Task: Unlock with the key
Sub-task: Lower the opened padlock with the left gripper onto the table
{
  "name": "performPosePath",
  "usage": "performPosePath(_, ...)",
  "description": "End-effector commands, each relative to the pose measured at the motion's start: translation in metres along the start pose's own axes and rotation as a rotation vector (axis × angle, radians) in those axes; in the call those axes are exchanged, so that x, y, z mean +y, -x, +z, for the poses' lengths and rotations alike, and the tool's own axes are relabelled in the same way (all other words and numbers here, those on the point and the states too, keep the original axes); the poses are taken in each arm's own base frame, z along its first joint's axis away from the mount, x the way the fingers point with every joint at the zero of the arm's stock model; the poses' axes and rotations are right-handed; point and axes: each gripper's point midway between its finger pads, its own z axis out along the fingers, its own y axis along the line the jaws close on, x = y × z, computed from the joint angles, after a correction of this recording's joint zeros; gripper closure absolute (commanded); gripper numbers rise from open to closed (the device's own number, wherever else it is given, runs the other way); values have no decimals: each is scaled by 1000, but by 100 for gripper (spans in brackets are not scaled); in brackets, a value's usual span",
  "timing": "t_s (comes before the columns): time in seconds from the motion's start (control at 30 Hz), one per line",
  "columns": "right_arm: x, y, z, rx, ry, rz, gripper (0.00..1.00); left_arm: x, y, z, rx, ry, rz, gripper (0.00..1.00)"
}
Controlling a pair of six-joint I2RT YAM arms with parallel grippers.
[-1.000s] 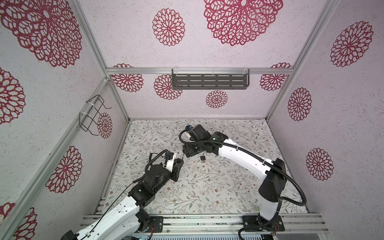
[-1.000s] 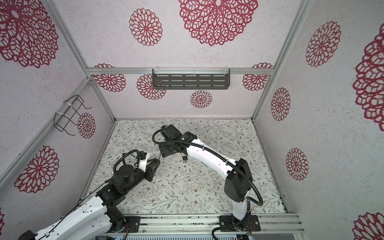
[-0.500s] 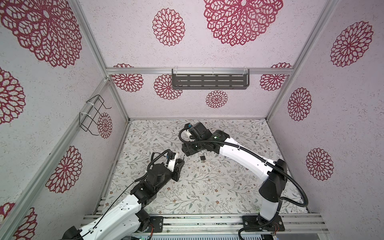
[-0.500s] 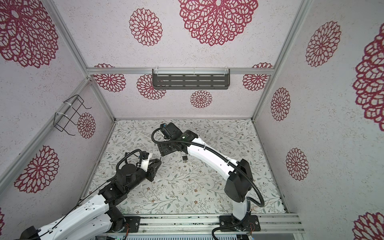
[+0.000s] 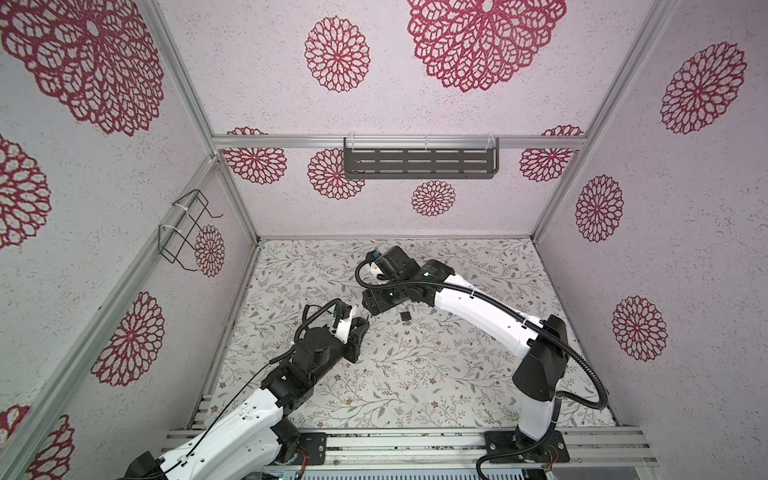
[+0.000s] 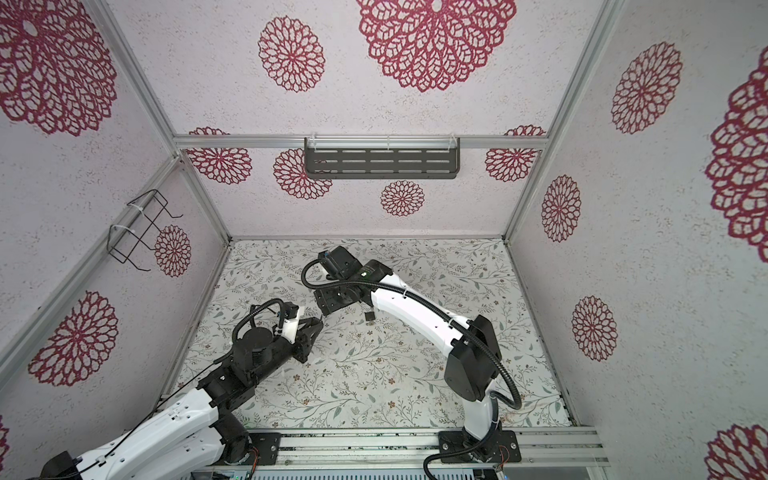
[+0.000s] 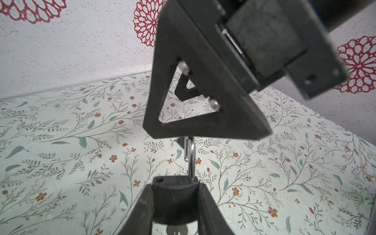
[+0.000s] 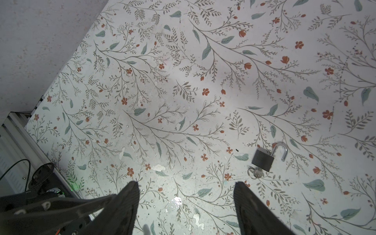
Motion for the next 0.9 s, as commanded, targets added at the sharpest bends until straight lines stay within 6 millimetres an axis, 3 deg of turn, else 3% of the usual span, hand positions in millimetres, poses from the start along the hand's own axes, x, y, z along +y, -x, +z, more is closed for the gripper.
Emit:
performPosePath(0.0,-3,-1,-15,-1,12,-13,24,0,16,-4,-72,2,25,100)
performPosePath(0.3,4,-7,-24,-12,89,5,24,0,19,-5,-88,6,20,100)
performPosePath(0.47,-6,-9,-29,-25,54,22,24,3,18,-2,-80,26,15,100)
performPosePath(0.6,-36,-15,-30,-37,-53,69,24,13,9,3,-42,82,-13,100)
performPosePath(0.87,-108,-43,-31,-130,-173,241,19,44,-33,30,181,268,-173,100)
